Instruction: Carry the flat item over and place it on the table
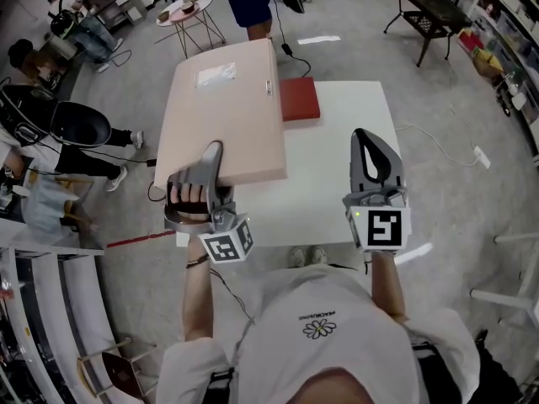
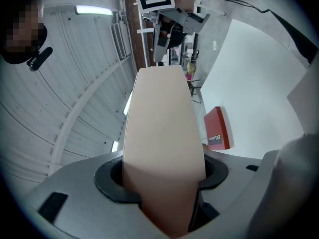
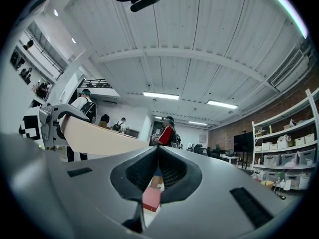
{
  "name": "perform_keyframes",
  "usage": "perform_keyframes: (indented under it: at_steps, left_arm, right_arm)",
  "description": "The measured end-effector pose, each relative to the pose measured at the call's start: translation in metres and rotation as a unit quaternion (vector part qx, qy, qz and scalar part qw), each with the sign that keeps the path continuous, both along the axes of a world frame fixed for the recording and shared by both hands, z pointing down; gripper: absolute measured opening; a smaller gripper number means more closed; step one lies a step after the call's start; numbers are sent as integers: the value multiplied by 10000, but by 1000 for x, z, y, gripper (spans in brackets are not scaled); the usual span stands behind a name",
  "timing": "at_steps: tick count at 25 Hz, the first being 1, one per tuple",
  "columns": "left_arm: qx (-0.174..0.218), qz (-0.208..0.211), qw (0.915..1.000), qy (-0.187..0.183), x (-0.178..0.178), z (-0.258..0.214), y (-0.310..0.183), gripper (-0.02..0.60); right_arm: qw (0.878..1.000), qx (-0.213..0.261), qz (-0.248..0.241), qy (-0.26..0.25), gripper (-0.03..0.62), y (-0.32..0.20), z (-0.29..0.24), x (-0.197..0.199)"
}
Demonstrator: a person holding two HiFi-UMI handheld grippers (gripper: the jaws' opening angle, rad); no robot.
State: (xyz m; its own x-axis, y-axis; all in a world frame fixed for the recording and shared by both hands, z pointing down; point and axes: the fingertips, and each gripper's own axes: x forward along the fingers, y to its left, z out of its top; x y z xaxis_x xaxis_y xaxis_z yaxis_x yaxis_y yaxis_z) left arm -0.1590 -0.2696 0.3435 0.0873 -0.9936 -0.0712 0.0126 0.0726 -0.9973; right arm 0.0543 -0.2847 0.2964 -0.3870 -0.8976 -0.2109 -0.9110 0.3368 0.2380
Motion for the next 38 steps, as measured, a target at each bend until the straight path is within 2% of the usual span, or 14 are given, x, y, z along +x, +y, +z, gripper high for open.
perform_keyframes:
  at_steps: [6,13,24,29,33,36,38]
  left_arm:
    - [-381,81,9992,84,2,24,-6,296]
    - [-1029,283,9942,153,6,68,-4,296]
    - [-1888,339,9812,220,19,139,0,296]
    - [-2219,327,9744,135,17,168,4,296]
    - [-2341,319,9717,-48,15,185,5,296]
    - [-2350,319,9714,-115,18,188,7,298]
    - [-2359,298,9712,-113,20,190,8,299]
  right_arm:
    - [9999,-59,12,88,12,-4,2,0]
    - [9999,-86,60,138,12,-2,3,-3]
    - [9996,-140,110,227,12,-2,12,7]
    - [9994,-315,126,50,12,-1,18,10]
    - [9992,-308,209,159,12,-5,21,12]
    - [9978,-630,189,-26,12,-7,29,16]
    - [9975,-683,123,-130,12,-8,31,15]
